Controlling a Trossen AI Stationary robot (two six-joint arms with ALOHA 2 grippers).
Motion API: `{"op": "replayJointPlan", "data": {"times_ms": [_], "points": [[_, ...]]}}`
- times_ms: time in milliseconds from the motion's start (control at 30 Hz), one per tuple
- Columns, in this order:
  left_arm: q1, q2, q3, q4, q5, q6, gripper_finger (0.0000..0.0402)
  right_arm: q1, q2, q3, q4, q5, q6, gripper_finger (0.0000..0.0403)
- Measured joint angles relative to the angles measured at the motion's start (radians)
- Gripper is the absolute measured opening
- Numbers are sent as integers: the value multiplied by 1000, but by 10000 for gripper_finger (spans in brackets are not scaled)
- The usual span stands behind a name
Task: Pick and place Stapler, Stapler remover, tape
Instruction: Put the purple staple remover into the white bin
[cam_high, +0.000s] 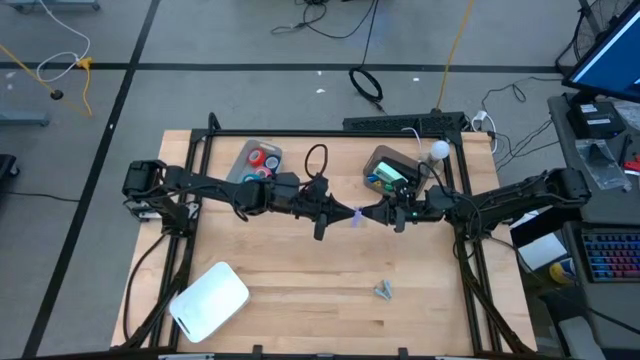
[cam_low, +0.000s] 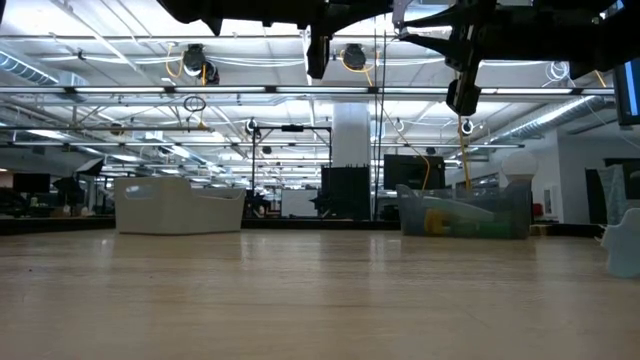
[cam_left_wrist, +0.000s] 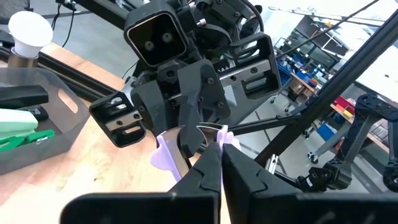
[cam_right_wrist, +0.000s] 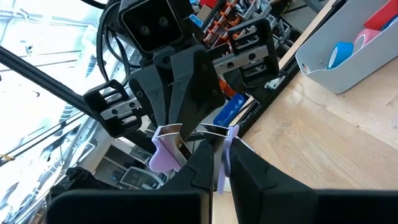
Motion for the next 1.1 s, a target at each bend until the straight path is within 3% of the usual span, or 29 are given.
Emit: {"op": "replayJointPlan", "data": {"times_ms": [500, 900, 1100], "points": [[0, -16, 0, -111, 28, -1, 1, 0, 1, 0, -3, -33, 6, 119], [-4, -180, -1, -523, -53, 40, 0, 2, 0, 0, 13, -85, 15, 128], [-52, -310, 1, -749, -54, -57, 0, 2, 0, 0, 11, -85, 13, 128]]}}
